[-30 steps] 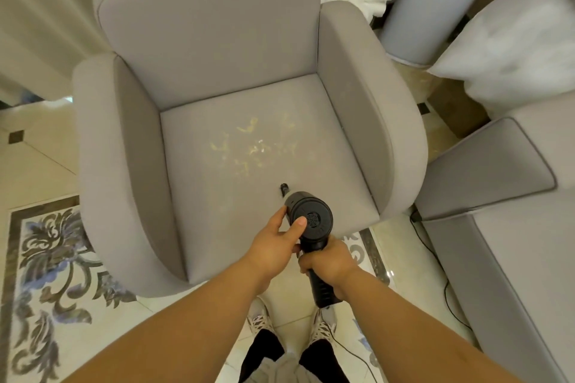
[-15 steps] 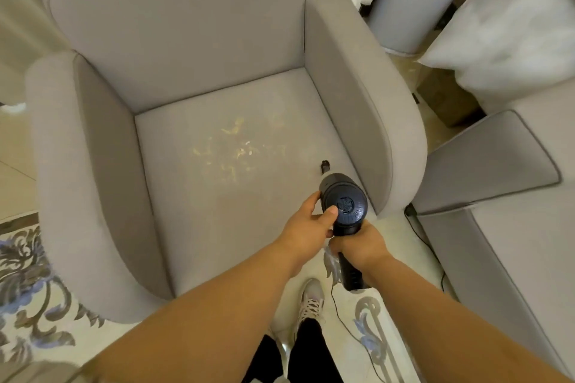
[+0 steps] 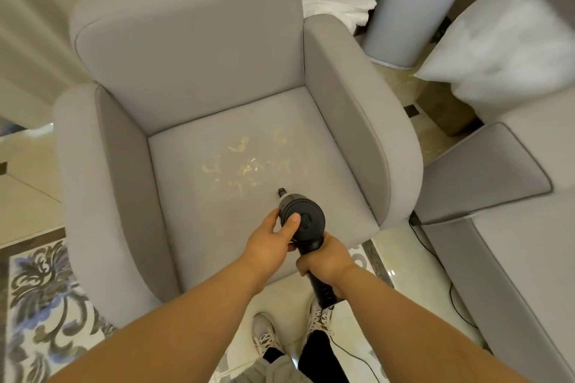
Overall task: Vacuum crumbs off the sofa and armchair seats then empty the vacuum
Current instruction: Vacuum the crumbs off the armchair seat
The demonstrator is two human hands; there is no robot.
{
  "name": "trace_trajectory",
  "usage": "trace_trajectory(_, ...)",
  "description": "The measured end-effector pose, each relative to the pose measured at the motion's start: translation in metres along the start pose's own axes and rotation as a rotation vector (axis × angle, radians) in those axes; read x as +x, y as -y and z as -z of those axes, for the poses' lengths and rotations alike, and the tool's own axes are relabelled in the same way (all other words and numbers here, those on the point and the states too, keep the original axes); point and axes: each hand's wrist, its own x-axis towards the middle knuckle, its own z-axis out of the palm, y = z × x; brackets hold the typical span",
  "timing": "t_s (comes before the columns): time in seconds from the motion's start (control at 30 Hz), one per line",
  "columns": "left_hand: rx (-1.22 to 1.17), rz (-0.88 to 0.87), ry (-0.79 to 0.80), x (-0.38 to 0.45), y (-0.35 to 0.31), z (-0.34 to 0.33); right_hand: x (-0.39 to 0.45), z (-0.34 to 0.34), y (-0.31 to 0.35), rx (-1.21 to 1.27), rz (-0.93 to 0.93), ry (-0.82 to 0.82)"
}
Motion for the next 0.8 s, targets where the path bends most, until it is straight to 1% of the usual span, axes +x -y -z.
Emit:
trace_trajectory(0.1, 0.021, -0.034, 0.018, 0.005, -0.014, -0.018, 0.0, 0.022, 0.004, 0.016, 0.017, -0.073)
trace_trajectory(0.23, 0.045, -0.073, 0.09, 0.024, -0.033, -0.051, 0.013, 0.059, 0.005, 0.03, 0.035, -0.189)
trace_trajectory(0.33, 0.058, -0.069, 0.12, 0.051, -0.041, -0.068, 0.036, 0.076, 0.006, 0.048, 0.018, -0.219)
trace_trajectory(0.5, 0.101, -0.041, 0.102, 0.059, -0.029, -0.059, 0.052, 0.064, 0.0, 0.028, -0.017, -0.172)
trace_trajectory(0.6, 0.073, -0.028, 0.088, 0.05, -0.019, -0.046, 0.047, 0.052, 0.002, -0.017, -0.02, -0.119)
trace_trajectory(0.8, 0.035, -0.003, 0.008, 0.035, -0.012, -0.018, 0.036, 0.025, 0.014, -0.035, -0.015, -0.011)
